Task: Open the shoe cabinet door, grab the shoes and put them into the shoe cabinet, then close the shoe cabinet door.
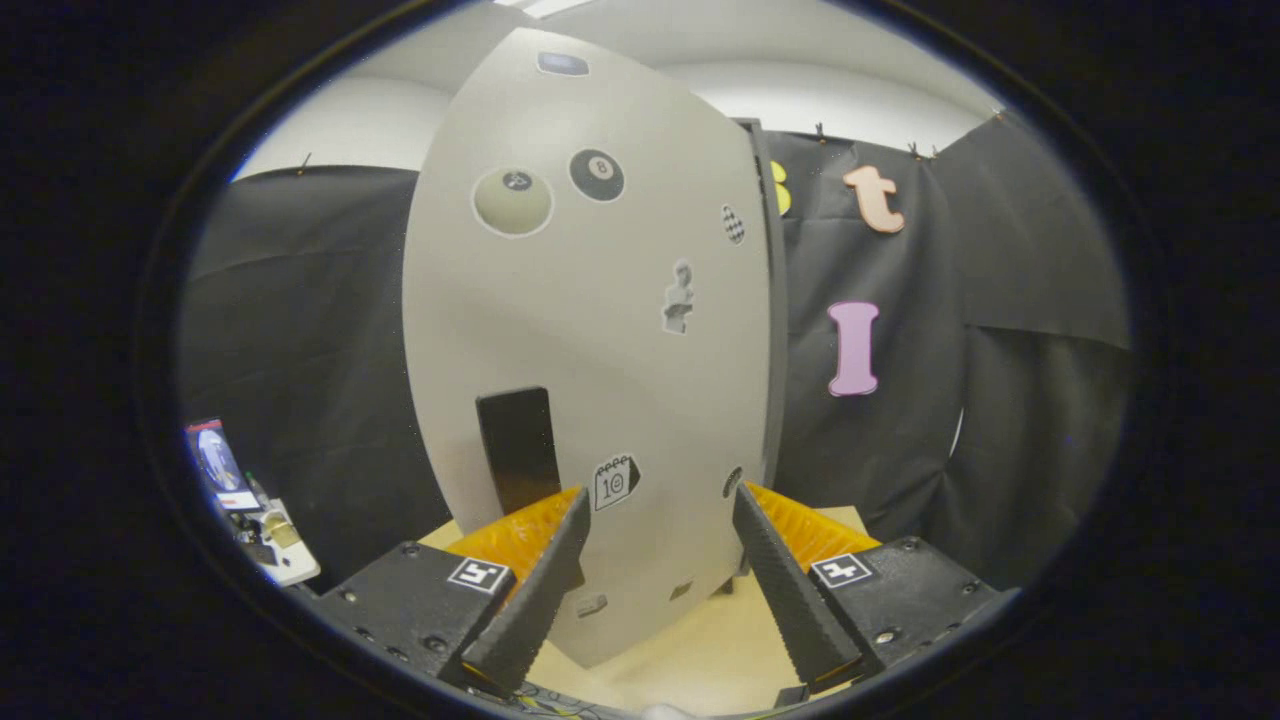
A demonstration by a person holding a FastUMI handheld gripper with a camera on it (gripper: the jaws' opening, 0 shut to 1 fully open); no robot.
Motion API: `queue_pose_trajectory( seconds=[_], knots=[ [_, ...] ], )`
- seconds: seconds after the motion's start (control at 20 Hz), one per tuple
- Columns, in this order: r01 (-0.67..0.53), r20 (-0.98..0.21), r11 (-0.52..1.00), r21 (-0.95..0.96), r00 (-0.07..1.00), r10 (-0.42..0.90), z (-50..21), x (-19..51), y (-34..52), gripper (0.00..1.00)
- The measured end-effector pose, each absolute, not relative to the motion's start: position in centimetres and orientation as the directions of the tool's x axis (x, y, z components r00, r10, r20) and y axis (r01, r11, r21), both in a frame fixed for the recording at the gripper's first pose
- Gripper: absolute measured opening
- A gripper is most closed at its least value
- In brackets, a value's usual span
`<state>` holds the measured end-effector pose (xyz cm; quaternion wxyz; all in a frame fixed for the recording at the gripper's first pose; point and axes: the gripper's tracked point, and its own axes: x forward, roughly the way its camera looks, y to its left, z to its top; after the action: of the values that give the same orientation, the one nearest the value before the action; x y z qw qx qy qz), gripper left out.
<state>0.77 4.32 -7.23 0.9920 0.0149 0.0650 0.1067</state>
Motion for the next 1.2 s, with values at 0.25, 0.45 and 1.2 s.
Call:
queue_pose_trajectory(
  seconds=[0.25, 0.45, 1.2],
  knots=[
    [-0.248, -0.106, 0.969, 0.017, 0.963, 0.249, -7.2, 4.0, 9.7, 0.98],
    [-0.250, -0.112, 0.968, 0.030, 0.961, 0.251, -7.6, 4.9, 11.8, 0.99],
    [-0.119, -0.071, 0.991, 0.059, 0.990, 0.123, -3.5, 1.3, 7.3, 0.99]
  ],
)
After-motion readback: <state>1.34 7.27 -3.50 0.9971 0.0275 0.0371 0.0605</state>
